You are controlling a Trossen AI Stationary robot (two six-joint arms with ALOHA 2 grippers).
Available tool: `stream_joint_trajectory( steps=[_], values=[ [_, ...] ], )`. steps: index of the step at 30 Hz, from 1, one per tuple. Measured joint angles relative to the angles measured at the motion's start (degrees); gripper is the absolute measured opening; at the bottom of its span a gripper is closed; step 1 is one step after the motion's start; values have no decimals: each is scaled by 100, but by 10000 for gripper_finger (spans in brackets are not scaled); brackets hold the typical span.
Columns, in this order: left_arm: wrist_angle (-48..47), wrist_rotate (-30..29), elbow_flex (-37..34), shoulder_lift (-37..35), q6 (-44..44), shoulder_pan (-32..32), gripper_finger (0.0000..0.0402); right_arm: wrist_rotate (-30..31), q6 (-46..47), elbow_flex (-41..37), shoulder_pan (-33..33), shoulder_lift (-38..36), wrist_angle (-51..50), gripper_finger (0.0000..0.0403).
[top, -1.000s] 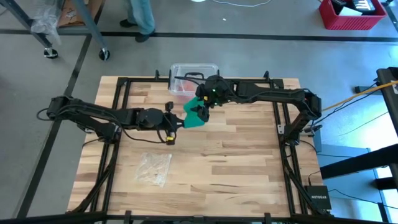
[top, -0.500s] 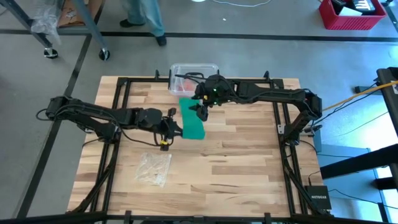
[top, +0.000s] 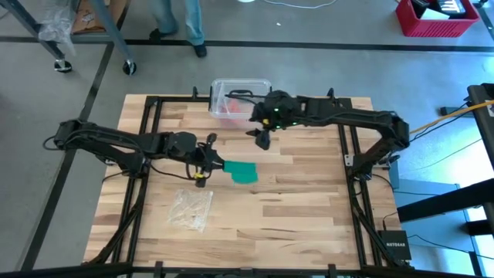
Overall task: Roll bandage
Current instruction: Roll the green bandage
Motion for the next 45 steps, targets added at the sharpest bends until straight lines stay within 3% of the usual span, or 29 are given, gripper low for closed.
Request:
stream_joint_trajectory(
  steps=[5, 9, 17, 20, 23, 29, 34, 45],
  values=[
    [-14, 4, 0, -261, -125, -4, 11, -7, -254, -48, 69, -563, -1013, 254],
    [69, 2, 0, -338, -182, -3, 11, -29, -378, -727, 292, -1102, -881, 254],
    [379, -280, 0, -334, -159, 2, 11, -47, -197, -3418, 653, -2462, 1799, 254],
    [669, -297, -2, -317, -46, 42, 11, -54, 537, -4249, 763, -2619, 2842, 254],
    [1000, -296, -2, -275, 208, 126, 11, -108, 666, -4733, 825, -2506, 3680, 254],
    [1213, -300, 0, -261, 476, 363, 11, -80, -193, -4536, 824, -2414, 4016, 254],
    [1182, -301, 0, -259, 266, 415, 11, -33, -350, -4167, 824, -2379, 4095, 254],
    [1231, -301, 0, -259, 306, 328, 11, 148, -329, -4169, 828, -2105, 4187, 254]
  ],
)
